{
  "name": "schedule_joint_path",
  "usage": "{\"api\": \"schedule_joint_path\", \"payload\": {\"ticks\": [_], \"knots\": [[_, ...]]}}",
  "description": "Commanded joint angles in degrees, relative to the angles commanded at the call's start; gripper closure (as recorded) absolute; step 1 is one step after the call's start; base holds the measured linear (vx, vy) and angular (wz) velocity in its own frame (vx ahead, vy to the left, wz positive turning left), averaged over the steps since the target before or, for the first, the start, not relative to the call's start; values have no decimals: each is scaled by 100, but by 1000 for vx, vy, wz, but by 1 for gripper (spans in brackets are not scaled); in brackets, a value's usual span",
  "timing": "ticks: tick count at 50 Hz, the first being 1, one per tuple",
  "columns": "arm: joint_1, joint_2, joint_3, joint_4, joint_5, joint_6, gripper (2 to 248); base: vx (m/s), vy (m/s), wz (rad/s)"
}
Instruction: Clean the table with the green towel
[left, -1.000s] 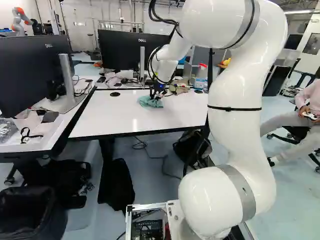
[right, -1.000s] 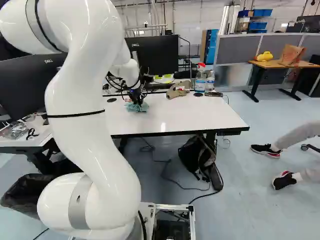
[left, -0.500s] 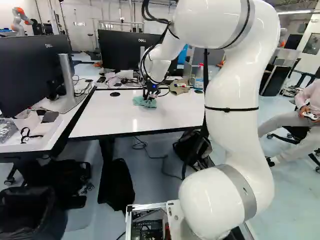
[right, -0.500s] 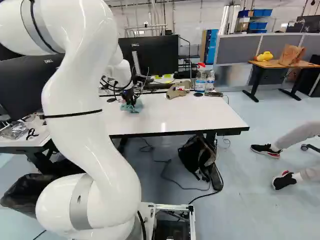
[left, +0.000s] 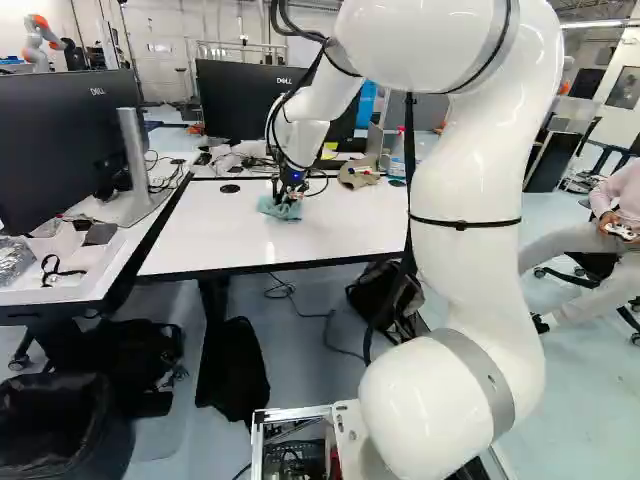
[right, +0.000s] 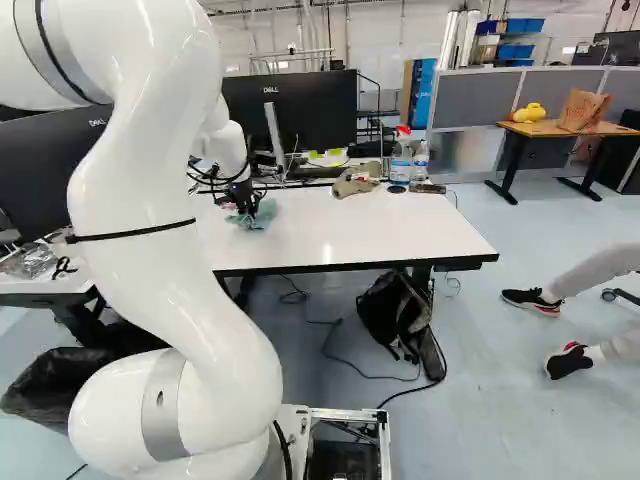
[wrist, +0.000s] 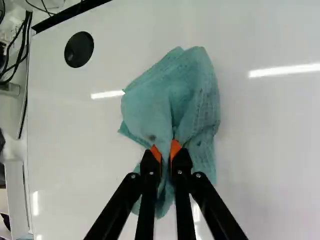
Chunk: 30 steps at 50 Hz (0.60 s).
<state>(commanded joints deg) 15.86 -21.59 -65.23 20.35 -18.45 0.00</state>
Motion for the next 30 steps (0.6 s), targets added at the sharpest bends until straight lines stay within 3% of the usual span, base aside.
{"api": "schedule_joint_path", "payload": {"ticks": [30], "knots": [[500,387,488,0,0,0,209,0,0,0]]}}
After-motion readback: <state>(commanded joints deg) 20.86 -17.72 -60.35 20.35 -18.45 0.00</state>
